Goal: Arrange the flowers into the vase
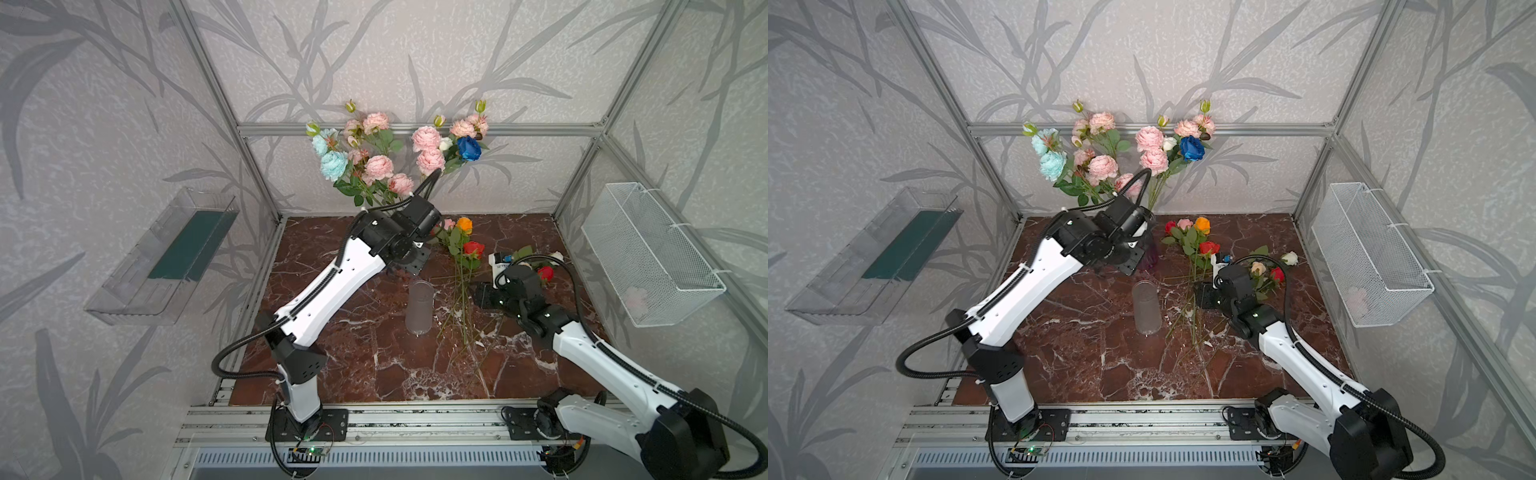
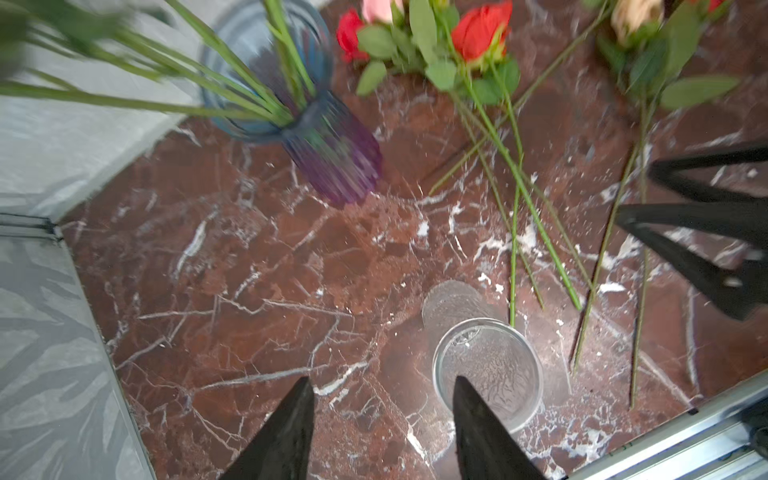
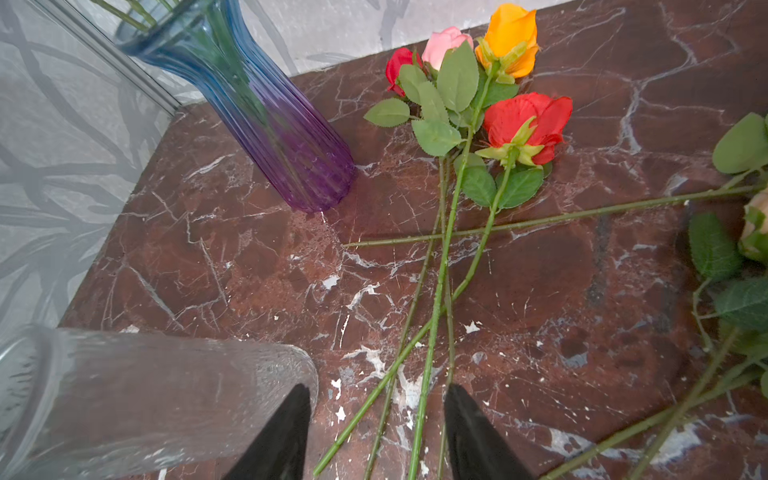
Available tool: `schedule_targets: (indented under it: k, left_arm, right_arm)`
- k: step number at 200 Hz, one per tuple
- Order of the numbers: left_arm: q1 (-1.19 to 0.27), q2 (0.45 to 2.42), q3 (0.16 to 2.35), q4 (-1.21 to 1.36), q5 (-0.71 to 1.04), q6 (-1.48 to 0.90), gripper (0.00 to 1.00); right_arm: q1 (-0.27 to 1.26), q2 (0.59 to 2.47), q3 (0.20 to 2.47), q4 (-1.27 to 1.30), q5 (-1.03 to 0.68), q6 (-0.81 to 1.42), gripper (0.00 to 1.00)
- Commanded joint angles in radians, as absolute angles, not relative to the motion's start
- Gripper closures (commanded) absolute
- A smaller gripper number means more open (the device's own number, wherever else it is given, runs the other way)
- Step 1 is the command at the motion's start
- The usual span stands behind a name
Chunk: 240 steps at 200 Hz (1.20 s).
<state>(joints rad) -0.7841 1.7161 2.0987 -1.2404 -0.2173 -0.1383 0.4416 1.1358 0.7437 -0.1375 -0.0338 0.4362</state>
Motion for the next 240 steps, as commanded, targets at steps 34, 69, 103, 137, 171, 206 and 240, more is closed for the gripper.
schedule_targets:
  k: [34,69,103,137,171,206,240]
  left_arm:
    - [-0.763,1.118,1.221,-0.111,-0.518,-0.113,0.26]
    - [-0.637,0.959,0.943,0.103,-0.536,-0.26,0.23]
    - [-0.567,0.922,0.856,0.061,-0.574,-0.397,0.23]
    - [-0.575,0.881,0.817,0.118,-0.502,-0.35,0.24]
    - [-0.575,0.882,0.815,0.093,-0.505,-0.377,0.25]
    - [-0.58,0.896,0.831,0.074,-0.488,-0.376,0.25]
    - [-0.58,0.897,0.829,0.077,-0.478,-0.376,0.25]
  right_arm:
    - [0.325,1.514,0.999,-0.121,-0.108,0.427,0.76]
    - [0.272,1.793,1.226,-0.215,-0.219,0.4,0.7]
    - [0.252,1.929,1.361,-0.272,-0.22,0.389,0.65]
    - [0.249,2.02,1.446,-0.289,-0.244,0.4,0.68]
    - [0.249,2.083,1.524,-0.35,-0.184,0.401,0.76]
    - [0.247,2.095,1.547,-0.375,-0.162,0.389,0.79]
    - [0.247,2.118,1.566,-0.394,-0.169,0.382,0.76]
